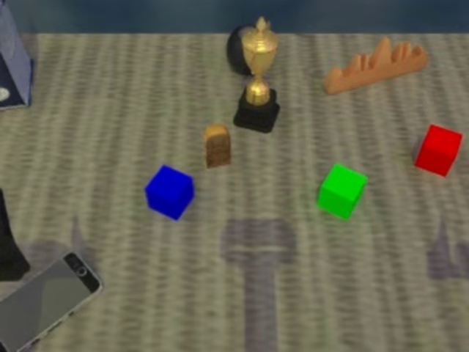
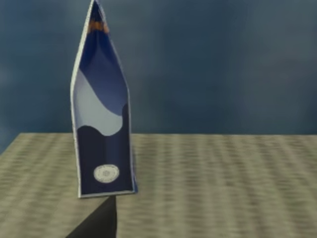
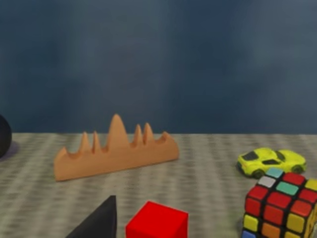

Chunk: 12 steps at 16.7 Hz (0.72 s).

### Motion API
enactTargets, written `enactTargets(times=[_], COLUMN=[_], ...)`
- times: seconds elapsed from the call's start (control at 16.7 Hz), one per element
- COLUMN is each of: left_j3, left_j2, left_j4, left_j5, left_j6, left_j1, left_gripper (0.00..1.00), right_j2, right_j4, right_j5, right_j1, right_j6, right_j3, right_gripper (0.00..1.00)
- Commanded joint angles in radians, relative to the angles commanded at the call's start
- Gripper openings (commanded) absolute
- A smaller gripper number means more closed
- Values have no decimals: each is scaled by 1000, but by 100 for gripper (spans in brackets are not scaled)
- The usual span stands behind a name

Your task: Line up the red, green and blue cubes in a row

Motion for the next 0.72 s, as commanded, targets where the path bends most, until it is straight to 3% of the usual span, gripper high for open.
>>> enactTargets(times=[0.36, 0.72], left_j3=[0, 0], left_j2=[0, 0], left_j4=[0, 0], left_j5=[0, 0], left_j6=[0, 0], left_j1=[0, 0], left_gripper=[100, 100], right_j2=[99, 560], right_j4=[-69, -341], right_j5=[-4, -3], right_j1=[7, 20], right_j6=[-57, -275], right_j3=[101, 544], right_gripper=[100, 100])
